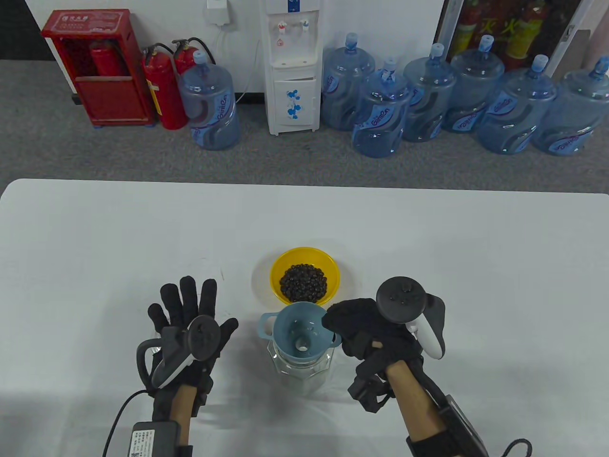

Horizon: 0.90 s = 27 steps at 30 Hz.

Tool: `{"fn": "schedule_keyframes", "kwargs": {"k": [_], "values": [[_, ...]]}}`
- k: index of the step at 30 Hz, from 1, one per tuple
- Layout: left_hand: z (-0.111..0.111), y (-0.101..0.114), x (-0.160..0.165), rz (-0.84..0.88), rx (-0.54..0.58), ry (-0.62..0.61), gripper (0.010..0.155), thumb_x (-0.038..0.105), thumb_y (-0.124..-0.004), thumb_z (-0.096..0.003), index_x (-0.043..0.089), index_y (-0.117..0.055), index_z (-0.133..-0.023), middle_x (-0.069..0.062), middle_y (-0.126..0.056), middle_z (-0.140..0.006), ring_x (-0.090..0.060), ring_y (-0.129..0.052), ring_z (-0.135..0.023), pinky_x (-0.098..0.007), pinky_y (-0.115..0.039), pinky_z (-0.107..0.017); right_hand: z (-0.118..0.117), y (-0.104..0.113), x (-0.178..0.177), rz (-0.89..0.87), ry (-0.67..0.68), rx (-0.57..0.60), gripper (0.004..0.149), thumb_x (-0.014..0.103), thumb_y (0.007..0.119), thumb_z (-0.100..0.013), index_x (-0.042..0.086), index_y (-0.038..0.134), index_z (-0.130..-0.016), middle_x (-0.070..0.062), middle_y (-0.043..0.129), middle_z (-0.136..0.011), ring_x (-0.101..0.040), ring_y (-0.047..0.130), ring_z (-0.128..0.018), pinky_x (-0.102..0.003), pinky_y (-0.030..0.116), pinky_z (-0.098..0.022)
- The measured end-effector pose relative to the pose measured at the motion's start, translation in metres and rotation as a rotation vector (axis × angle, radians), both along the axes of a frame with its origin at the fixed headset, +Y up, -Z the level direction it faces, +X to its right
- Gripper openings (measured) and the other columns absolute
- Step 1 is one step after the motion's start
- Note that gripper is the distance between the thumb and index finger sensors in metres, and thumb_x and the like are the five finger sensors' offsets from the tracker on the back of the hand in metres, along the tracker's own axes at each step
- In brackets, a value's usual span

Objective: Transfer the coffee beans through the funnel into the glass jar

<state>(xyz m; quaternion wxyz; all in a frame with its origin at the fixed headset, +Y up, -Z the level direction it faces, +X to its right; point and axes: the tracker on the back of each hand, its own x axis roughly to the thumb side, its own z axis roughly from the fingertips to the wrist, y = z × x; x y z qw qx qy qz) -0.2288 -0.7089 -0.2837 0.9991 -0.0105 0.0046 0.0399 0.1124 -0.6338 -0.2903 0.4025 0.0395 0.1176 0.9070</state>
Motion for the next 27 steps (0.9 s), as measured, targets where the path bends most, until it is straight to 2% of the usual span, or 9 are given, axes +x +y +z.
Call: {"fn": "schedule_keyframes", "kwargs": {"k": [13, 17, 20, 25, 27], "values": [[0.0, 0.0, 0.0, 0.002, -0.019, -0.003, 0.081, 0.069, -0.044, -0.052, 0.034, -0.006, -0.114, -0.01, 0.002, -0.12, -0.046, 0.005, -0.106, -0.066, -0.009, -0.071, -0.003, -0.008, -0.002, 0.002, 0.053, -0.036, 0.046, 0.038, 0.088, -0.062, 0.006, 0.087, -0.095, -0.013, 0.101, -0.069, -0.011, 0.101, -0.037, -0.032, 0.088, -0.029], [-0.001, 0.0, 0.0, 0.001, -0.015, -0.005, 0.081, 0.069, -0.044, -0.052, 0.034, -0.006, -0.114, -0.01, 0.002, -0.12, -0.046, 0.005, -0.106, -0.066, -0.009, -0.071, -0.004, -0.006, 0.005, 0.016, 0.054, -0.021, 0.061, 0.051, 0.087, -0.061, 0.005, 0.081, -0.101, -0.015, 0.099, -0.074, -0.013, 0.101, -0.04, -0.033, 0.087, -0.031], [-0.001, 0.0, 0.001, -0.001, -0.014, -0.006, 0.081, 0.069, -0.044, -0.052, 0.034, -0.006, -0.114, -0.01, 0.002, -0.12, -0.046, 0.005, -0.106, -0.066, -0.009, -0.071, -0.01, -0.004, 0.02, 0.017, -0.016, 0.008, 0.07, 0.058, 0.083, -0.06, 0.005, 0.079, -0.104, -0.017, 0.096, -0.079, -0.016, 0.1, -0.045, -0.035, 0.087, -0.035], [-0.002, -0.001, 0.001, -0.004, -0.024, -0.006, 0.081, 0.069, -0.044, -0.0519, 0.034, -0.006, -0.114, -0.01, 0.002, -0.12, -0.046, 0.005, -0.106, -0.066, -0.009, -0.071, -0.036, -0.019, 0.046, -0.009, -0.161, -0.014, 0.072, 0.058, 0.08, -0.062, 0.004, 0.074, -0.109, -0.021, 0.09, -0.089, -0.02, 0.099, -0.053, -0.038, 0.085, -0.04], [-0.002, -0.001, 0.001, -0.007, -0.026, -0.003, 0.081, 0.069, -0.044, -0.0518, 0.035, -0.006, -0.114, -0.01, 0.002, -0.12, -0.046, 0.005, -0.106, -0.066, -0.009, -0.071, -0.051, -0.031, 0.053, -0.011, -0.215, -0.041, 0.072, 0.058, 0.079, -0.063, 0.004, 0.072, -0.11, -0.022, 0.088, -0.092, -0.021, 0.098, -0.055, -0.039, 0.085, -0.042]]}}
